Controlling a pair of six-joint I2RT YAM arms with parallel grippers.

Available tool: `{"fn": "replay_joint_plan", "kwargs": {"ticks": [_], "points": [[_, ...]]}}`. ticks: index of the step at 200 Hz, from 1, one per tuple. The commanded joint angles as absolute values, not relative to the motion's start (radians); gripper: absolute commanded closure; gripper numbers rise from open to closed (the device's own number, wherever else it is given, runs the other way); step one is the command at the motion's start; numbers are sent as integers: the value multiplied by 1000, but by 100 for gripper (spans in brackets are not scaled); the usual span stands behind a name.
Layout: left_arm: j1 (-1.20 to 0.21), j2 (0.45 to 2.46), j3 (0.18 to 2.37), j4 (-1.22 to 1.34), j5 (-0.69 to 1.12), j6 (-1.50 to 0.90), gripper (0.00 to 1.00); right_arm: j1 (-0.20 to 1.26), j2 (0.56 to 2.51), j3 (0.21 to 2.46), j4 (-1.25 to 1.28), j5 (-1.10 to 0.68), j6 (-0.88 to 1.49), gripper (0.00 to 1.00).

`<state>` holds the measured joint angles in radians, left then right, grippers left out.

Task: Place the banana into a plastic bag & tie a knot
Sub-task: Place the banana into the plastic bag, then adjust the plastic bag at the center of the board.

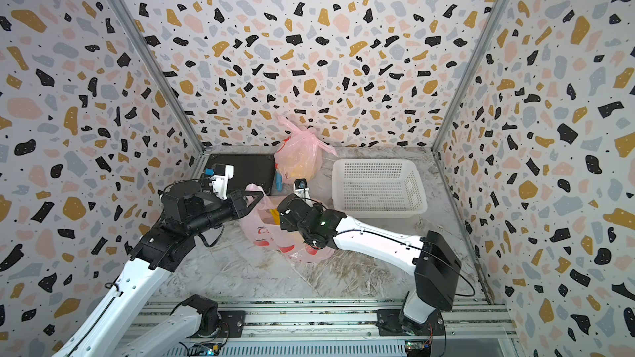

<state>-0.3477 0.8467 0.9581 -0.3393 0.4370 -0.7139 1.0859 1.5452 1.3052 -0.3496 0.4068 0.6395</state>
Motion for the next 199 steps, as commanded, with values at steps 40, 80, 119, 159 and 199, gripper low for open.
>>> {"fn": "replay_joint_plan", "kwargs": {"ticks": [40,80,119,159,199], "points": [[-342,849,966,-396,284,-642,100,987,1216,1180,-326,98,231,4],[-337,891,987,-427,200,-606,100,865,1004,977,-267,-40,177,0],[-323,955,1015,-425,187,-589,100,801,847,790,-100,-138,163,0],[-287,1014,1044,-422,197,-576,100,795,769,616,139,-160,112,0],[-250,1068,1079,-428,215,-561,100,793,802,496,364,-136,22,1]]}}
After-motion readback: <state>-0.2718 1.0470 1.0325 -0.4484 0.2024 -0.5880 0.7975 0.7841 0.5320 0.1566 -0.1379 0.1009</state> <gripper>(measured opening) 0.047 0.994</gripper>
